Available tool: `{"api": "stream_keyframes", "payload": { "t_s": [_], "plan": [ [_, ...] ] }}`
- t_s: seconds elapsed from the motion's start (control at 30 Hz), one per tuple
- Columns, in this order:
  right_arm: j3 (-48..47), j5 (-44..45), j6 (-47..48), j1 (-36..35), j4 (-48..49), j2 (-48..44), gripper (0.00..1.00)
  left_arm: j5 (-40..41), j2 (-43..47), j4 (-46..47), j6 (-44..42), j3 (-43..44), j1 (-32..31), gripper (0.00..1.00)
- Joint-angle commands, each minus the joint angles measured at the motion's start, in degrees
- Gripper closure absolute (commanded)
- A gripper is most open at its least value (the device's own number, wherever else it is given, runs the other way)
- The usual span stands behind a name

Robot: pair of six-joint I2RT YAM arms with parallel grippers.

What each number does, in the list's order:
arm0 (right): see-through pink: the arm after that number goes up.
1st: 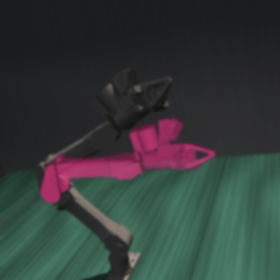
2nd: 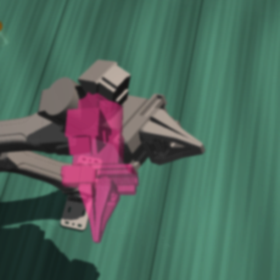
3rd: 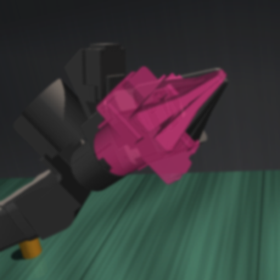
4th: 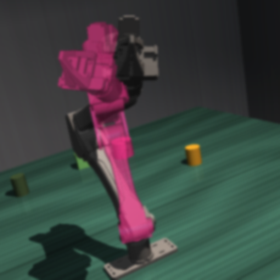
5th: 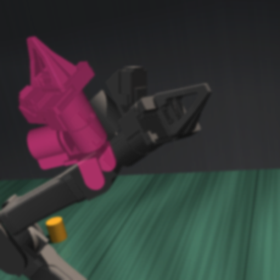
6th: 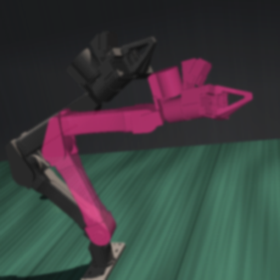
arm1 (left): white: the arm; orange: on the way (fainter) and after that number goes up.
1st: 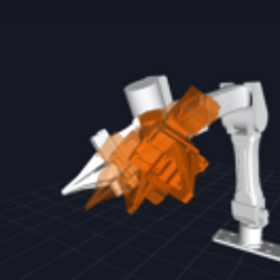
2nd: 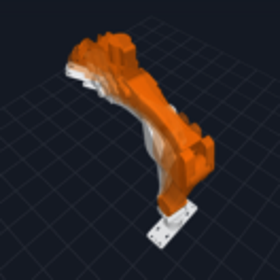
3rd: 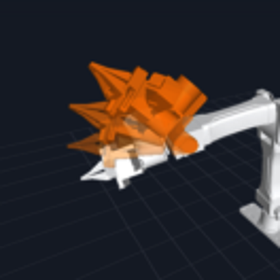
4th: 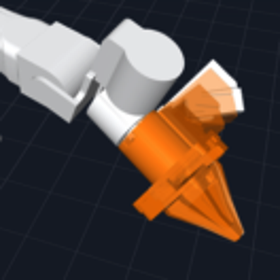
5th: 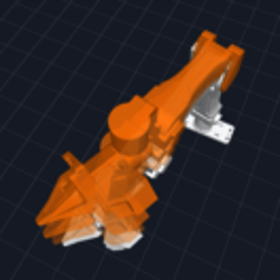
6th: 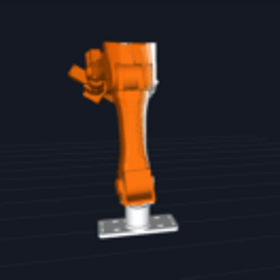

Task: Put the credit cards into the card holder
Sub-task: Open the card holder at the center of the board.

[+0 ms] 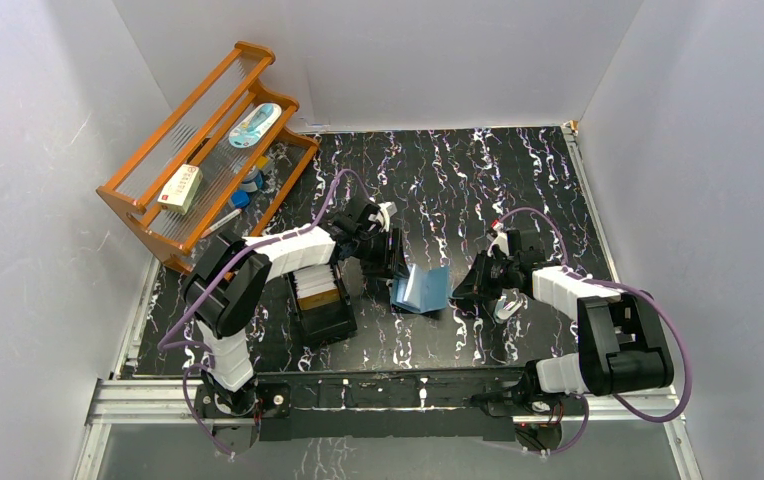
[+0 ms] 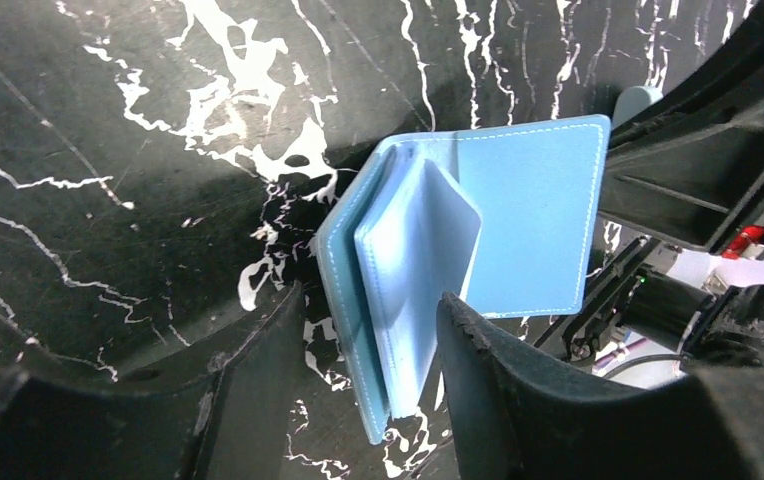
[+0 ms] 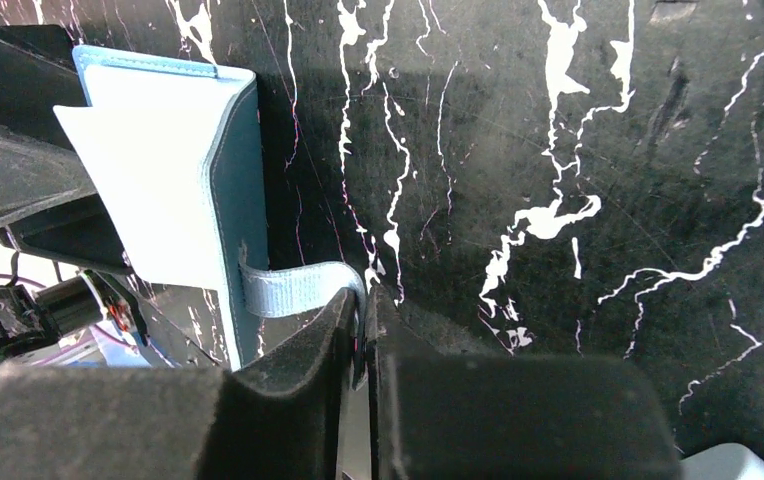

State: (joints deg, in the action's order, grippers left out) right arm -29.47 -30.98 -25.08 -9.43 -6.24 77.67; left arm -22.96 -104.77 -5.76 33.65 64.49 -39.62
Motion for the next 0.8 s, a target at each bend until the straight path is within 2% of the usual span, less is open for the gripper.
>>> {"api": "stream_keyframes", "payload": {
  "t_s": [0.0, 0.13, 0.17, 0.2, 0.3, 0.33, 0.43, 0.6, 0.77],
  "plan": [
    [-0.6, 0.5, -0.1, 0.1, 1.3, -0.2, 0.78, -4.7, -0.1, 3.8, 1.9, -0.9, -0.3, 0.58],
    [-3.4, 3.7, -0.9, -0.8, -4.1, -3.1, 0.57, -5.7, 2.3, 4.5, 3.0, -1.2, -0.3, 0.91],
    [-4.2, 4.9, -1.4, -1.2, -6.0, -4.5, 0.54, -5.9, 2.9, 4.9, 3.2, -1.5, -0.3, 0.98],
    [-5.0, 5.7, -2.0, -1.6, -7.5, -6.2, 0.52, -5.9, 3.6, 5.2, 3.7, -1.7, -0.3, 1.0],
    [-7.7, 7.2, -4.0, -2.6, -12.4, -10.8, 0.47, -5.6, 4.9, 5.8, 5.1, -2.0, -0.3, 1.0],
    [-9.1, 8.1, -4.5, -3.1, -14.1, -12.0, 0.42, -5.2, 5.2, 5.7, 5.2, -1.8, -0.3, 1.0],
    [-13.2, 11.5, -6.4, -5.1, -18.0, -15.8, 0.36, -1.1, 6.2, 0.2, 4.3, 1.0, -0.4, 1.0],
    [-15.0, 13.8, -13.2, -13.2, -12.1, -17.1, 0.38, 9.5, 9.6, -9.3, 2.2, 5.6, -1.1, 1.0],
    [-17.2, 19.2, -16.7, -21.4, -5.8, -10.1, 0.37, 11.1, 9.9, -12.7, 3.6, 7.9, -1.2, 1.0]
  ]
}}
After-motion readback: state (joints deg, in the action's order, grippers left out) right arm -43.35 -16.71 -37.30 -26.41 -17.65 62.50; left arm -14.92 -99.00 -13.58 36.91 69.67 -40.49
